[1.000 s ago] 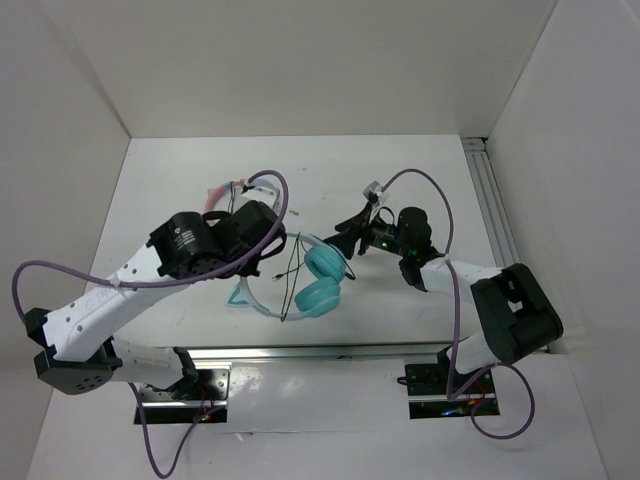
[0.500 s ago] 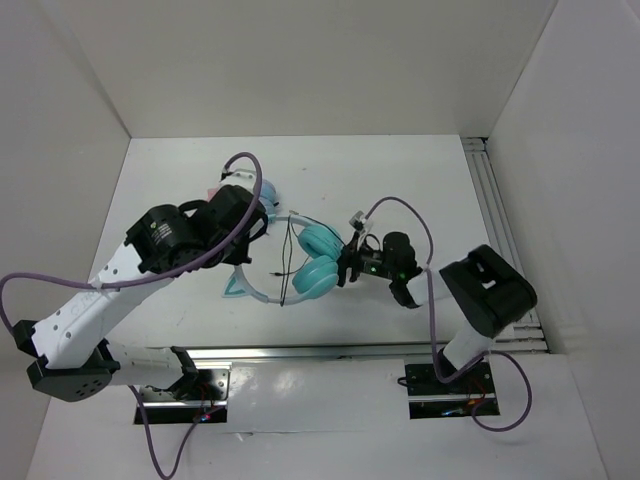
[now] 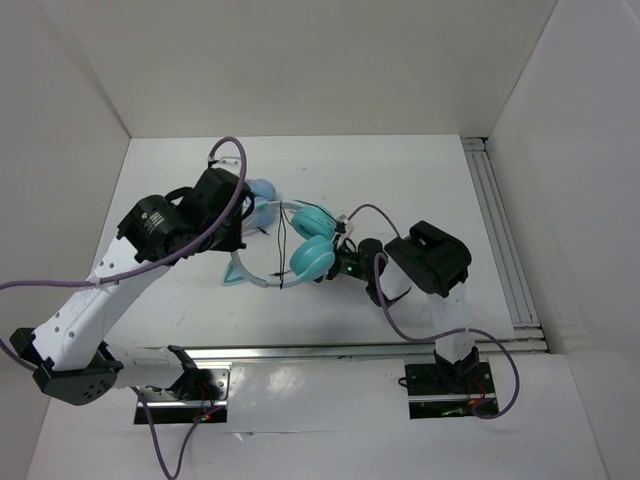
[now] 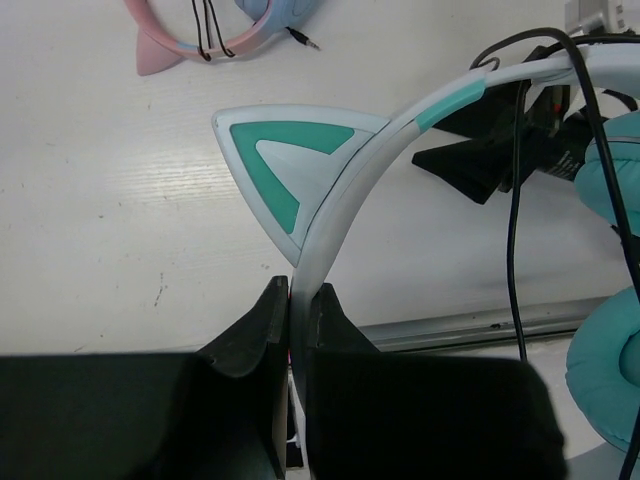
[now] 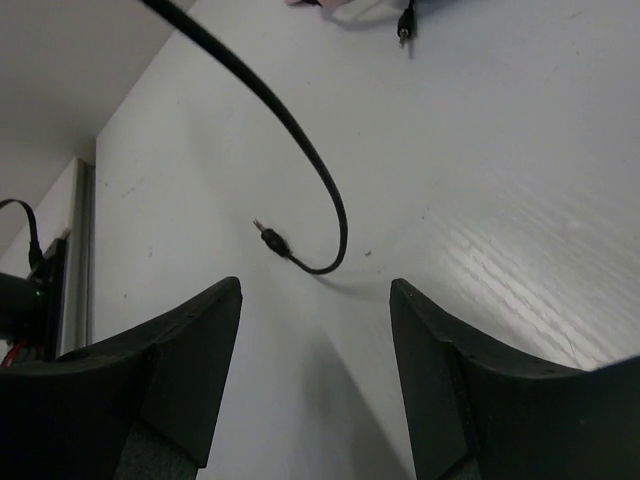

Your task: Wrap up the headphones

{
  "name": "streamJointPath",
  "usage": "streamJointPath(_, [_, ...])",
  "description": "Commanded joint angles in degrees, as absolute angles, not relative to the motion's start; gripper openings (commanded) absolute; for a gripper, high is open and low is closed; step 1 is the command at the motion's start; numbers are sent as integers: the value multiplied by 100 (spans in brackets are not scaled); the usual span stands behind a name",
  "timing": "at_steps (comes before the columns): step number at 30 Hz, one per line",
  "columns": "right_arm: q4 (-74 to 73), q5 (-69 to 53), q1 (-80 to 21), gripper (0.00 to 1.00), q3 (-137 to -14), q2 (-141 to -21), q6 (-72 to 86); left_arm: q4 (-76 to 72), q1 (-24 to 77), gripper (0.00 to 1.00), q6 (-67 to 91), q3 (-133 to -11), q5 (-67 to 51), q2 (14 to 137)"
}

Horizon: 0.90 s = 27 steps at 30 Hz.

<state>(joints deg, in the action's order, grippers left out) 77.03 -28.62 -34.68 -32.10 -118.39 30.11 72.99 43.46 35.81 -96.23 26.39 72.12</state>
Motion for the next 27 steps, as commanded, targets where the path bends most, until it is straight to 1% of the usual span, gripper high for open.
streamJointPath(1, [9535,-2584,-3586,69,-3348,-12523,3558,6645,4192,0,3499,-9703,2277,6952])
streamJointPath(5, [9817,-2523,-3647,65,-3498,-12963,3814,6583,3947,0,3437,-9651,2153,6952])
streamJointPath(10, [9625,-2383,-3831,51,-3989,-13288,3929,6416,3762,0,3437,-9457,1908,6847])
streamJointPath(15, [8896,-2276,-4016,50,-4236,-13290,3867,6231,3595,0,3323,-9246,1731,6785])
streamJointPath(17, [8711,-2197,-4069,47,-4359,-13289,3815,6231,3524,0,3322,-9246,1679,6785])
streamJointPath(18, [8571,-2136,-4069,41,-4359,-13237,3814,6179,3472,0,3322,-9185,1679,6724])
streamJointPath(19, [8517,-2136,-4069,22,-4359,-13236,3814,6179,3472,0,3322,-9185,1679,6724])
streamJointPath(21, [8455,-2074,-4069,4,-4359,-13236,3814,6179,3402,0,3322,-9185,1766,6663])
streamJointPath(22, [8455,-1987,-4069,0,-4298,-13167,3814,6179,3332,0,3322,-9124,1767,6662])
streamJointPath(25, [8455,-1811,-4130,0,-3956,-12965,3937,6048,3130,0,3488,-9123,2021,6592])
streamJointPath(27, [8377,-1548,-4279,0,-3571,-12614,3937,5890,2963,0,3681,-9070,2187,6539])
